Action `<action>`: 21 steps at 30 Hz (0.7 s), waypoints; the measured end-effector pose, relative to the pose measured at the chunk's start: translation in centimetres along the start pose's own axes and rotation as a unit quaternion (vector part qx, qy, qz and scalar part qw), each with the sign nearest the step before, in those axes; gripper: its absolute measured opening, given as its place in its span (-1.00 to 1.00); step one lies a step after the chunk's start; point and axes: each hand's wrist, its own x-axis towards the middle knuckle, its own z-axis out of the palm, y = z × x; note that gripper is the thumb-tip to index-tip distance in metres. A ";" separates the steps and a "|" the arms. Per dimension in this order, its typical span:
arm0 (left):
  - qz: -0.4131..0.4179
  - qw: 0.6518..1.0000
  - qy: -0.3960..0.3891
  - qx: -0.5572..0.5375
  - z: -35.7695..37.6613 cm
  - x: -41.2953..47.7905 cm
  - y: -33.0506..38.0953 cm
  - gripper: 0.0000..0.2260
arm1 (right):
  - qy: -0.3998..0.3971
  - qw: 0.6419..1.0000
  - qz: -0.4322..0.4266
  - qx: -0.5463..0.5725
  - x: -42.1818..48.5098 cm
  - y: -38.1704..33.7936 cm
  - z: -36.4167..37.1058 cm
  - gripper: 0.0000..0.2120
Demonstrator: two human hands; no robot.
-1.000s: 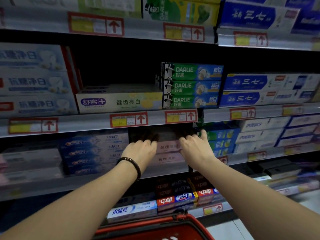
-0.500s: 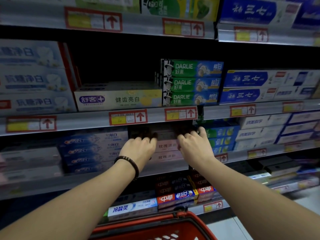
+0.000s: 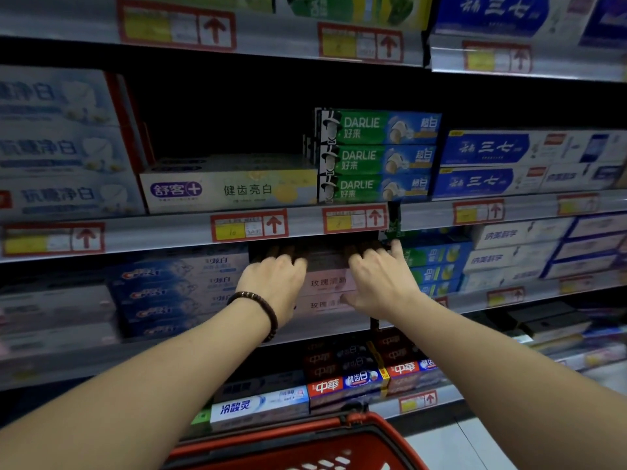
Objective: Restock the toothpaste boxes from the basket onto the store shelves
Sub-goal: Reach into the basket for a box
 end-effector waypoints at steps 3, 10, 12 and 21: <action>-0.010 0.997 -0.077 -0.014 -0.5 1.2 -0.3 -0.65 | -0.050 0.999 -0.009 -0.005 1.1 0.3 -0.9 -0.47; -0.014 0.986 -0.161 -0.045 0.4 2.6 -0.3 -0.68 | -0.127 0.991 -0.029 0.002 3.1 0.0 -1.1 -0.42; -0.016 0.985 -0.161 -0.058 0.6 2.6 -0.3 -0.68 | -0.139 0.990 -0.025 0.010 3.4 0.0 -0.9 -0.41; -0.028 0.988 -0.138 -0.059 0.4 2.1 -0.1 -0.75 | -0.120 0.992 -0.014 0.039 3.4 0.1 -0.2 -0.43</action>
